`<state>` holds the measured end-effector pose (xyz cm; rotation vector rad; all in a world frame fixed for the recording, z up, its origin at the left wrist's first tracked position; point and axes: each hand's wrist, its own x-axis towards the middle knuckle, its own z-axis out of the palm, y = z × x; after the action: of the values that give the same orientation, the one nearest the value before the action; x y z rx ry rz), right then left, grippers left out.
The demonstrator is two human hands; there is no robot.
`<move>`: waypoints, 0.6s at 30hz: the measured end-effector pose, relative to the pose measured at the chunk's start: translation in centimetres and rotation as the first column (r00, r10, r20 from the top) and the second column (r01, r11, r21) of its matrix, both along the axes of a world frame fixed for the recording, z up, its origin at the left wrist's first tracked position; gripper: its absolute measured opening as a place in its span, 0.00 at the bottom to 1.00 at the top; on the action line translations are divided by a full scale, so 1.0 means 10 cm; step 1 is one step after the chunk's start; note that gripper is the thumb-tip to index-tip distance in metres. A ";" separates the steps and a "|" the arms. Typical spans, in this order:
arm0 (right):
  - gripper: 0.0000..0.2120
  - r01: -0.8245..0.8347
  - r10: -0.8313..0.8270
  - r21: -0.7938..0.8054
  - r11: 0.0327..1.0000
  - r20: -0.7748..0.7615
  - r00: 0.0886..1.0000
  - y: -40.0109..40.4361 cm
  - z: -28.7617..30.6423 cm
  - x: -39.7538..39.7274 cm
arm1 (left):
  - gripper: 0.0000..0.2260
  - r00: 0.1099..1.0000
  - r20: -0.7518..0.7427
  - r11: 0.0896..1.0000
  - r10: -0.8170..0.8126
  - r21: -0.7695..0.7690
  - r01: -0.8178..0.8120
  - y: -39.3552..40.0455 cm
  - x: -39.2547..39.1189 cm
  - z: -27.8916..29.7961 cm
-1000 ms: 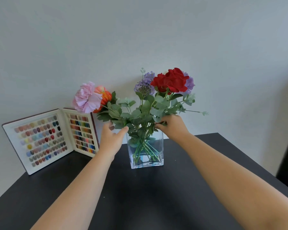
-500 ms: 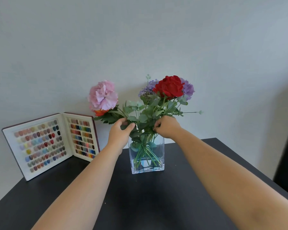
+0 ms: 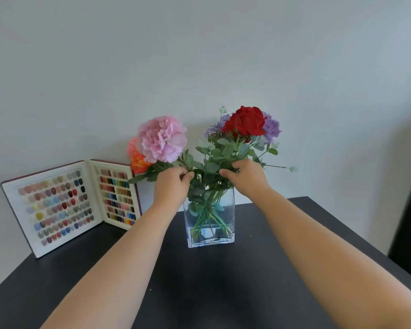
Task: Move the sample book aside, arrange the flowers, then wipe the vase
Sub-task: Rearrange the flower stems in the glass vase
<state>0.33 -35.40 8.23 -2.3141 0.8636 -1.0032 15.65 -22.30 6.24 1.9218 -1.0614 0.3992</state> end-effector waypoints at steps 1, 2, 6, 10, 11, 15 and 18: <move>0.25 -0.002 0.003 0.020 1.000 -0.018 1.000 0.01 0.00 0.00 | 0.15 1.000 -0.001 0.999 0.005 0.050 -0.005 0.00 0.01 0.01; 0.24 -0.010 0.011 0.032 0.999 -0.028 1.000 0.02 0.00 -0.01 | 0.16 1.000 -0.007 0.996 0.005 0.084 -0.005 0.01 0.03 0.02; 0.22 -0.083 0.085 0.026 0.996 -0.071 0.994 0.12 0.13 -0.23 | 0.18 1.000 -0.003 0.984 -0.023 0.179 0.024 0.12 0.13 0.07; 0.23 -0.171 0.167 -0.019 0.985 -0.126 0.978 0.31 0.50 -0.57 | 0.12 0.998 -0.047 0.994 -0.036 0.102 0.041 0.30 0.21 -0.01; 0.19 -0.204 0.203 -0.011 0.979 -0.067 0.977 0.35 0.63 -0.61 | 0.12 0.997 -0.068 0.997 -0.021 0.075 0.026 0.35 0.23 -0.03; 0.10 -0.243 0.250 -0.062 0.968 0.171 0.953 0.40 1.18 -0.43 | 0.12 0.983 -0.180 0.997 -0.035 -0.070 0.023 0.47 0.31 -0.03; 0.13 -0.240 0.236 0.028 0.970 0.109 0.966 0.33 1.47 -0.03 | 0.13 0.968 -0.240 0.982 -0.076 -0.185 0.031 0.49 0.34 0.08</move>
<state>0.03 -32.11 22.90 -2.2433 0.5438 -0.9822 19.03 -17.42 7.02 1.7266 -0.8809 0.2108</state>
